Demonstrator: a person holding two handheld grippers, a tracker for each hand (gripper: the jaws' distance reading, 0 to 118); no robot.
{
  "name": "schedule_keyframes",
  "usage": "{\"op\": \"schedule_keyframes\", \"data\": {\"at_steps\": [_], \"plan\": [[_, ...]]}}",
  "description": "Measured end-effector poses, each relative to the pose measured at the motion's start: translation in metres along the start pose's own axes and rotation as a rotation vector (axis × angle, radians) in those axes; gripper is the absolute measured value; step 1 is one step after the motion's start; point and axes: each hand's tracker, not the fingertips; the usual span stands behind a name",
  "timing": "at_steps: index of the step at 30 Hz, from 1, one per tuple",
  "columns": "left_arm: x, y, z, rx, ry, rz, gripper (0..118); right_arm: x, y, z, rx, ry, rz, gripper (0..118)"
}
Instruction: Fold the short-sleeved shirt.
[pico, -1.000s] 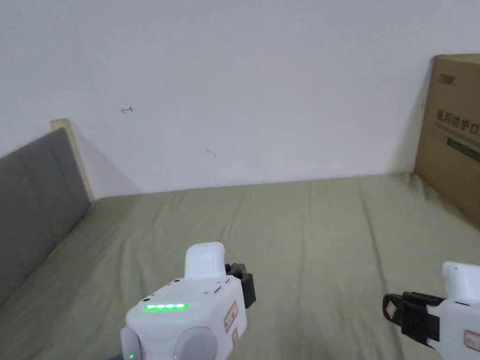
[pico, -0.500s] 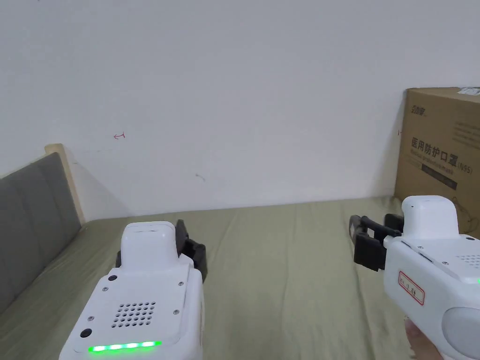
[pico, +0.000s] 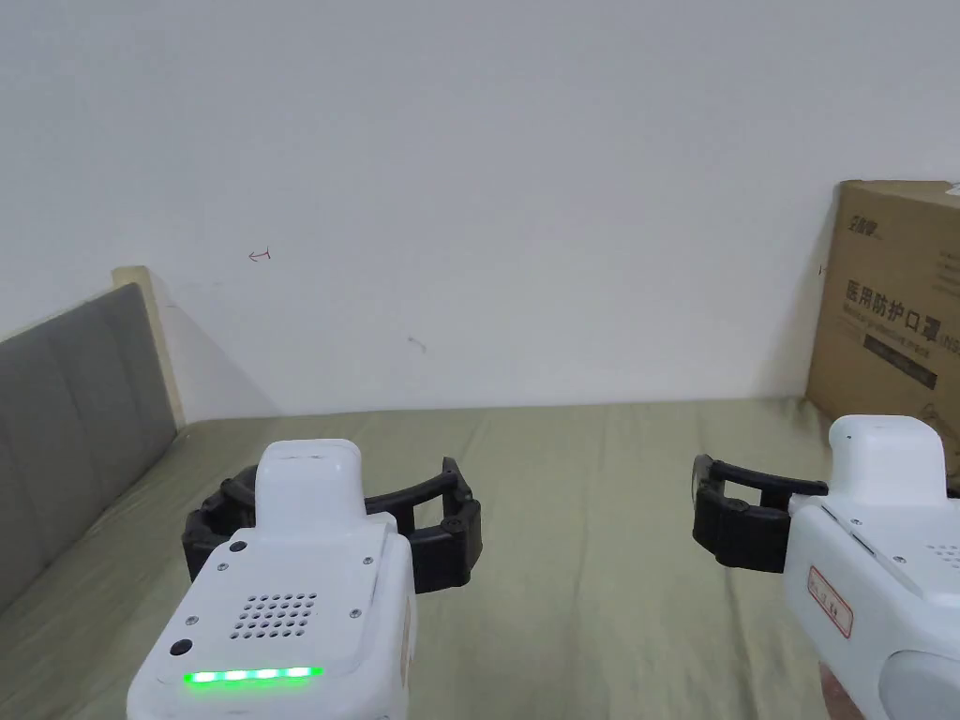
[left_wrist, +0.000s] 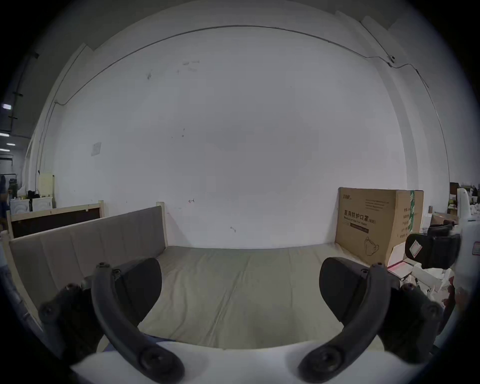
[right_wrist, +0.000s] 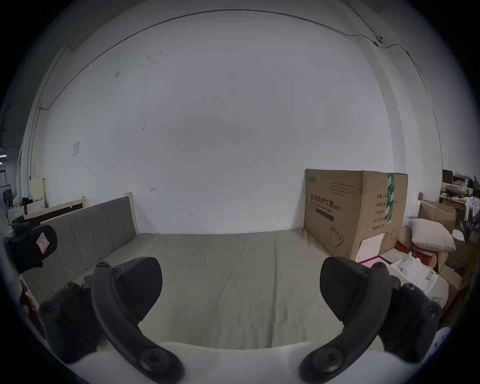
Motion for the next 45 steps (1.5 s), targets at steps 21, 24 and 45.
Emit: {"op": "schedule_keyframes", "data": {"at_steps": [21,24,45], "plan": [[-0.004,0.003,-0.015,-0.062,-0.025,0.09,118,-0.007,-0.007,-0.009,-0.038,0.007,0.033,118],[-0.004,0.003,-0.016,-0.076,-0.027,0.087,118,-0.008,-0.007,-0.01,-0.04,0.01,0.036,118],[-0.001,-0.006,-0.03,-0.146,-0.05,0.141,118,-0.006,-0.017,-0.017,-0.067,0.011,0.045,118]]}}
